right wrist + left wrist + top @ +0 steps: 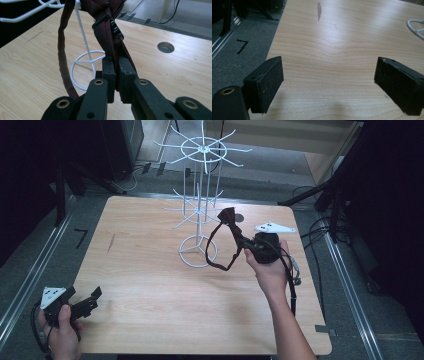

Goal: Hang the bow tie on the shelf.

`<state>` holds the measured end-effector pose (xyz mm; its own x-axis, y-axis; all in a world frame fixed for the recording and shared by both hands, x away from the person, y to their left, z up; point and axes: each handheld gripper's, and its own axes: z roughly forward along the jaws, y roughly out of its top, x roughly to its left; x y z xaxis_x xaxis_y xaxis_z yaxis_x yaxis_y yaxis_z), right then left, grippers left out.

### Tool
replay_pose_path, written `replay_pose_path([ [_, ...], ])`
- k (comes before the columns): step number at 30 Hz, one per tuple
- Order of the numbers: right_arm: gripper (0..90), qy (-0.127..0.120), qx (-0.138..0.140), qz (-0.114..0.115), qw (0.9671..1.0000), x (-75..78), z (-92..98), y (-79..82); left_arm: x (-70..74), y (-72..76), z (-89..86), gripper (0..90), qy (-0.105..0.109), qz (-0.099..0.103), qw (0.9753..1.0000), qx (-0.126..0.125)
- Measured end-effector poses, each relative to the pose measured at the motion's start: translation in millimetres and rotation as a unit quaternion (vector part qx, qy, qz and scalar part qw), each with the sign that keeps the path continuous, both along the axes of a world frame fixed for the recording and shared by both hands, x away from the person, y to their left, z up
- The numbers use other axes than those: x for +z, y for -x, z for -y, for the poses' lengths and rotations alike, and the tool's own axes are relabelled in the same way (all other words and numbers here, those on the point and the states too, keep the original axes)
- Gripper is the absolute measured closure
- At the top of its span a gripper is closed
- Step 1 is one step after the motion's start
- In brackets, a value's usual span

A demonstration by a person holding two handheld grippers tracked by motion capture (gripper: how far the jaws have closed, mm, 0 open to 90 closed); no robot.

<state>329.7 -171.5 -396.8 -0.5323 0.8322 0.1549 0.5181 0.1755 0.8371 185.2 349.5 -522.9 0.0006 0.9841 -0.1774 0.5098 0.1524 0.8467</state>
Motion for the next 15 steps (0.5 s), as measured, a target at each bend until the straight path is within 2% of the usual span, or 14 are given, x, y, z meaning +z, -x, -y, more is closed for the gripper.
replay_pose_path([
  [1, 86.7, -0.002, 0.000, -0.008, 1.0000, -5.1, -1.8, -1.2, 0.0, -0.1, -0.1, 9.4, 0.000, 0.000, 1.0000, -0.001],
  [8, 86.6, -0.014, 0.002, -0.017, 0.9997, -17.8, -8.0, -6.2, 0.0, -0.3, -0.1, 9.4, 0.000, -0.002, 1.0000, 0.000],
  [15, 86.5, -0.012, 0.010, -0.034, 0.9993, -34.3, -21.7, -12.9, 0.0, -0.1, 0.0, 9.4, 0.001, 0.000, 1.0000, -0.001],
])
